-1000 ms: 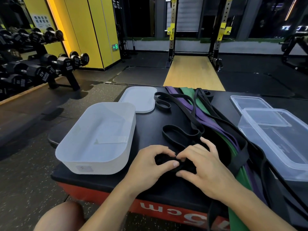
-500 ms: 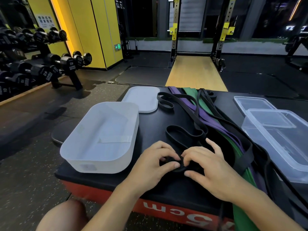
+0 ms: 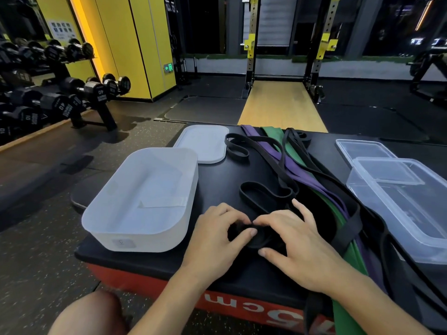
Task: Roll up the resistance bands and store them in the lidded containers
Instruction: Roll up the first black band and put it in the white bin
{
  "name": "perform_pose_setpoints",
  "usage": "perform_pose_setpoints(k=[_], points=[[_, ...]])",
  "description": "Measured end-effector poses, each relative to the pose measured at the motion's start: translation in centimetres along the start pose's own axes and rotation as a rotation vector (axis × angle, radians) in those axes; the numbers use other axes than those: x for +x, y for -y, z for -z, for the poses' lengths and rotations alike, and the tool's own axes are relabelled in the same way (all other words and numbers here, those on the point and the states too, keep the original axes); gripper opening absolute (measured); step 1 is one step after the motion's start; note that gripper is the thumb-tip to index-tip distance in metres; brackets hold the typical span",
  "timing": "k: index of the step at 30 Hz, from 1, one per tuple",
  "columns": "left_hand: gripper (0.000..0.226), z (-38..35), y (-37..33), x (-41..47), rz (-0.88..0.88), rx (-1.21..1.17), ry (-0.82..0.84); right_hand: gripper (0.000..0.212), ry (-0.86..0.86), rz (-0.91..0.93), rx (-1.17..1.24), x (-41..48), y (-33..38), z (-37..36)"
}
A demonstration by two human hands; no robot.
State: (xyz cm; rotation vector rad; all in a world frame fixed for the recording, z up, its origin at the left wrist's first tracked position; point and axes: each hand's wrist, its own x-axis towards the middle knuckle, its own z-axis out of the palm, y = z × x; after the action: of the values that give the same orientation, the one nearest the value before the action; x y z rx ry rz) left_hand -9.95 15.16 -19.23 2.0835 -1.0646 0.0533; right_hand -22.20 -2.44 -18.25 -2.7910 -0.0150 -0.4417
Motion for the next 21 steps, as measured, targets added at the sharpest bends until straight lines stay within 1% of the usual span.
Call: perform_pose_setpoints(k=[2, 4, 5, 9, 12, 14, 16, 18, 21], points=[[0.030, 0.0, 0.1, 0.0, 0.040, 0.007, -0.029, 0.045, -0.016, 0.009, -0.034, 0.0, 0.3, -0.2], [0.039, -0.1, 0.1, -0.1, 0.092, -0.019, -0.024, 0.048, -0.017, 0.005, -0.054, 0.1, 0.5, -0.4], [0.040, -0.1, 0.0, -0.1, 0.091, -0.010, -0.020, 0.049, -0.020, 0.001, -0.071, 0.1, 0.6, -0.5], [0.033, -0.1, -0.3, 0.1, 0.057, 0.063, -0.013, 0.051, -0.058, -0.037, -0.163, 0.5, 0.8, -1.0], [0.028, -0.1, -0.1, 0.4, 0.088, 0.029, 0.000, 0.048, -0.080, -0.056, -0.166, 0.7, 0.7, -1.1], [0.025, -0.1, -0.1, 0.5, 0.109, 0.005, 0.004, 0.047, -0.056, -0.059, -0.127, 0.9, 0.4, -0.9], [0.024, 0.0, -0.1, 0.5, 0.124, -0.017, 0.006, 0.047, -0.013, -0.071, -0.037, 0.8, 0.0, -0.5], [0.025, 0.0, 0.0, 0.5, 0.139, -0.038, 0.004, 0.053, 0.021, -0.078, 0.036, 0.6, -0.4, -0.2], [0.026, 0.0, 0.1, 0.6, 0.150, -0.049, 0.006, 0.060, 0.027, -0.090, 0.078, 0.3, -0.8, -0.2]])
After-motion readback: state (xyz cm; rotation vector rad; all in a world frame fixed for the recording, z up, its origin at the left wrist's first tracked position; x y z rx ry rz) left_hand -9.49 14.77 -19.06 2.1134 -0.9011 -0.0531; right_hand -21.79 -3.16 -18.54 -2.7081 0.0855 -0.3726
